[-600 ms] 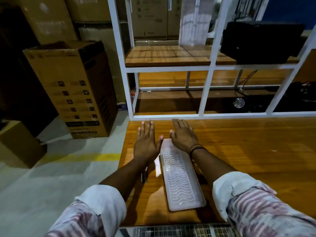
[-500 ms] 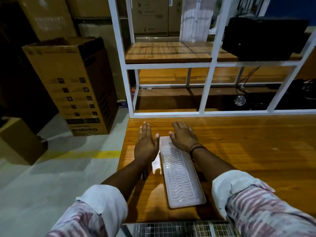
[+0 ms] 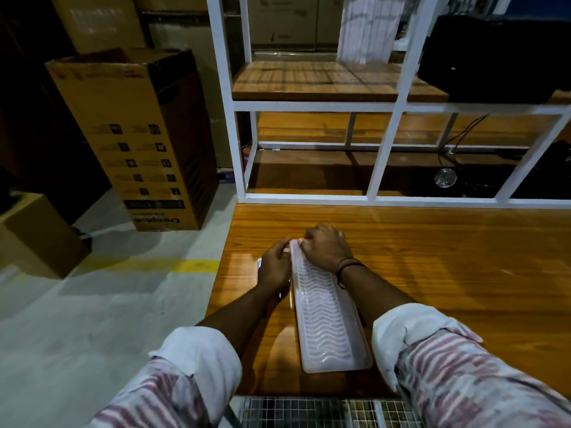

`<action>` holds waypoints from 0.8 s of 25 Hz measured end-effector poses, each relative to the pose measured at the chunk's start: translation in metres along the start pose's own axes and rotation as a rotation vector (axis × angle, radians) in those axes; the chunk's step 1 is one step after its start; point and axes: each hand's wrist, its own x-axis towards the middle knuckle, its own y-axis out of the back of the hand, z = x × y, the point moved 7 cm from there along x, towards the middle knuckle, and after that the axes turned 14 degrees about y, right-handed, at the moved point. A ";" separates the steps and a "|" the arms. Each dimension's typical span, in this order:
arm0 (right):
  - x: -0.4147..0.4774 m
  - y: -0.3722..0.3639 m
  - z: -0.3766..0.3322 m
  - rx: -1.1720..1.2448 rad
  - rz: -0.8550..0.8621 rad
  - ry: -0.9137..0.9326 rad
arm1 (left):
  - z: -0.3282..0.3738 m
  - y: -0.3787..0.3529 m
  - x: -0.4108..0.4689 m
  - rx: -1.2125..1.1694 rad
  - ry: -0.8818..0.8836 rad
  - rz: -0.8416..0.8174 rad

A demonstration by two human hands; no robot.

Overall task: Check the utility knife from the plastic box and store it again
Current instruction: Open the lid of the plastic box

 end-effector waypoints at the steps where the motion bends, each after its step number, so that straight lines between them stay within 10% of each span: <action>1: 0.000 -0.002 0.002 0.010 0.009 -0.002 | -0.004 -0.002 0.003 -0.073 0.030 -0.011; 20: 0.018 -0.020 -0.021 0.023 0.134 0.092 | -0.013 -0.013 0.009 -0.246 0.066 -0.012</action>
